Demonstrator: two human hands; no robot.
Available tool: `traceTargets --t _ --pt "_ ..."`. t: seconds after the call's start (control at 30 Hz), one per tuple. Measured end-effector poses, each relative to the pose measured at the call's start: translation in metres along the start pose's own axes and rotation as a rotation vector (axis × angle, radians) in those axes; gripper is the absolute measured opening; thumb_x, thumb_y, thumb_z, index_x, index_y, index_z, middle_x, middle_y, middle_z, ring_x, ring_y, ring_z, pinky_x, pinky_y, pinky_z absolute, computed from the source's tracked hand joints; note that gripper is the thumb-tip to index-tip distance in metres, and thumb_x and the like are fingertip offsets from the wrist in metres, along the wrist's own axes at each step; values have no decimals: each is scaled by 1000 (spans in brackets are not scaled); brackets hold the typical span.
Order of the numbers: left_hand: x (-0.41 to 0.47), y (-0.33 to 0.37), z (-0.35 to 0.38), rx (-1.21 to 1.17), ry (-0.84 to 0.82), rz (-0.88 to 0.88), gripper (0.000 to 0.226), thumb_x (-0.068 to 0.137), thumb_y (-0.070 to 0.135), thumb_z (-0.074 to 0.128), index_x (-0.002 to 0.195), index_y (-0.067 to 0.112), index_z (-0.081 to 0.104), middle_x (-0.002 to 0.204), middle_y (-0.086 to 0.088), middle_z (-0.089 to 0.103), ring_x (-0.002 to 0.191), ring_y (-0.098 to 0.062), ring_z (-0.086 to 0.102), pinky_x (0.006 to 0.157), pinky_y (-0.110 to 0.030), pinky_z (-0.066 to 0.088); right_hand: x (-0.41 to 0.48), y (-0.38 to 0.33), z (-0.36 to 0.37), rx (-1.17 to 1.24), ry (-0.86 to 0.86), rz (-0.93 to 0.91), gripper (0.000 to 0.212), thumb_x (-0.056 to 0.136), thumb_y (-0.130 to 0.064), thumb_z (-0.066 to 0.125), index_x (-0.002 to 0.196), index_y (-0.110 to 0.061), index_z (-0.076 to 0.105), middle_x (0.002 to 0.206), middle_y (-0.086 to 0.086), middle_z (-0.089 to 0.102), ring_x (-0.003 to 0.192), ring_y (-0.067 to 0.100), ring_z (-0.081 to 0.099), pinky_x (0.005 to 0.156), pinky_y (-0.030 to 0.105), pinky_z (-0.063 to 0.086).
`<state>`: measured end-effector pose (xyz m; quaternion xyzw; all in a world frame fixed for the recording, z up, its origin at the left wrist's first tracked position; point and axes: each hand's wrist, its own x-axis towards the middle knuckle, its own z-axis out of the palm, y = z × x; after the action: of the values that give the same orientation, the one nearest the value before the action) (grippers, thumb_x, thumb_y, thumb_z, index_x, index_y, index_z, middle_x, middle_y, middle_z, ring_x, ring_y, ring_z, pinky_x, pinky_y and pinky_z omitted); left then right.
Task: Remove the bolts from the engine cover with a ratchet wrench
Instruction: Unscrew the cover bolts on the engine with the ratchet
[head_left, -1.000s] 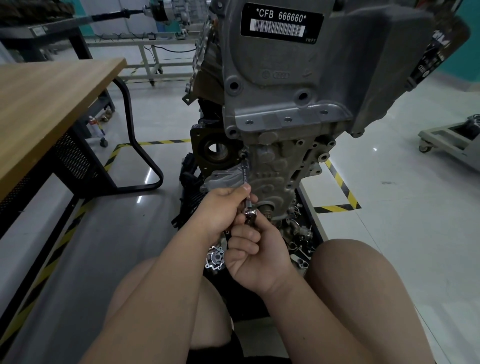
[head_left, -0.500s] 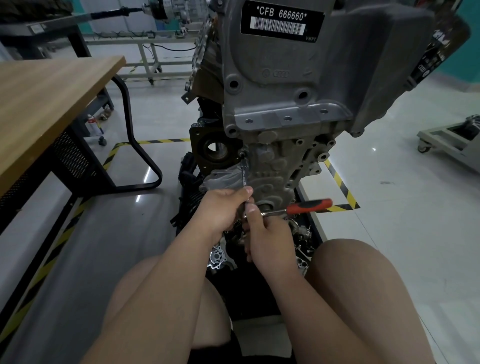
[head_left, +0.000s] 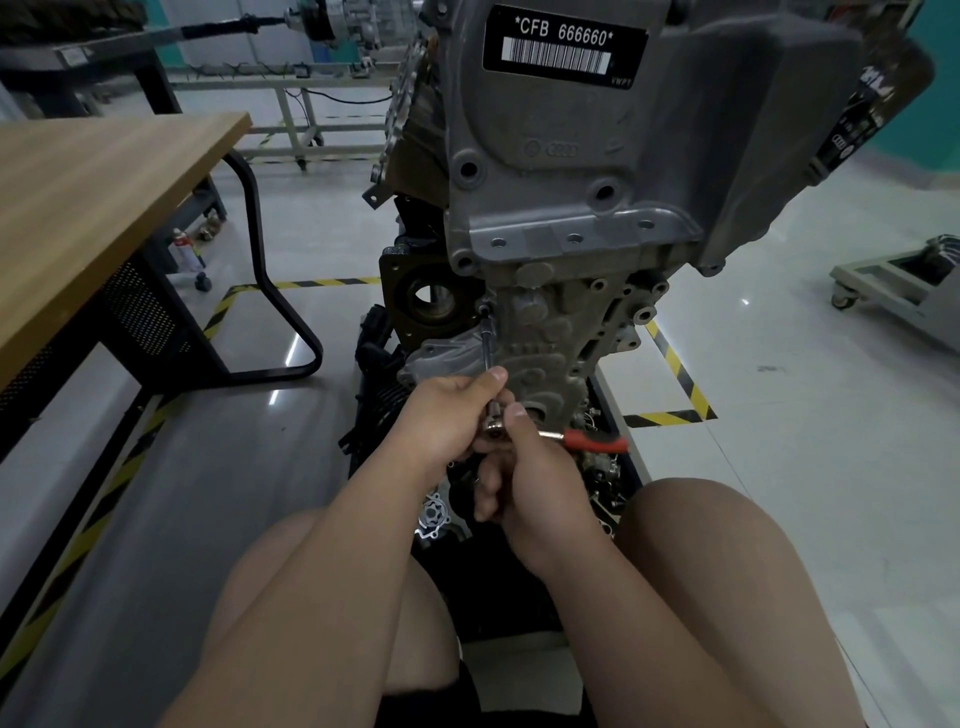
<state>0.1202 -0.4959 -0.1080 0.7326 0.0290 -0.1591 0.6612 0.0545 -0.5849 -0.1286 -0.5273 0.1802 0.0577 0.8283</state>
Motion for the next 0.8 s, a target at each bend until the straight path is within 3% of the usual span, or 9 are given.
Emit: traceTargets --t 0.1,0.23,0.4,0.63,0.8 --pt "0 1 -1 -3 19 -10 36 91 43 61 65 20 72 60 0 68 45 -13 61 41 -18 43 1 2 6 272 -102 226 51 100 -50 40 84 -7 60 44 0 40 35 13 36 41 20 35" --pt "0 2 -3 46 20 -2 35 94 41 56 74 17 71 47 5 60 37 -5 51 37 -12 37 0 3 9 520 -198 325 51 98 -52 39 72 -12 59 40 -5 33 32 9 29 37 20 32" --pt "-1 1 -6 27 -36 -24 34 95 39 55 78 15 72 44 6 56 39 -5 49 40 -14 39 -2 3 8 730 -281 402 56 99 -50 37 65 -12 61 35 -7 33 27 7 28 34 18 28" --pt "0 0 -5 9 -13 9 35 91 38 63 65 17 72 47 3 60 45 -8 54 46 -18 47 -1 1 6 745 -314 398 58 97 -53 37 63 -13 62 35 -7 34 27 7 29 34 18 28" --pt "0 -2 -3 17 14 24 36 89 38 64 60 19 71 44 2 56 38 -6 50 40 -13 38 1 3 9 479 -151 282 57 96 -58 39 67 -14 59 39 -5 31 30 10 27 35 19 31"
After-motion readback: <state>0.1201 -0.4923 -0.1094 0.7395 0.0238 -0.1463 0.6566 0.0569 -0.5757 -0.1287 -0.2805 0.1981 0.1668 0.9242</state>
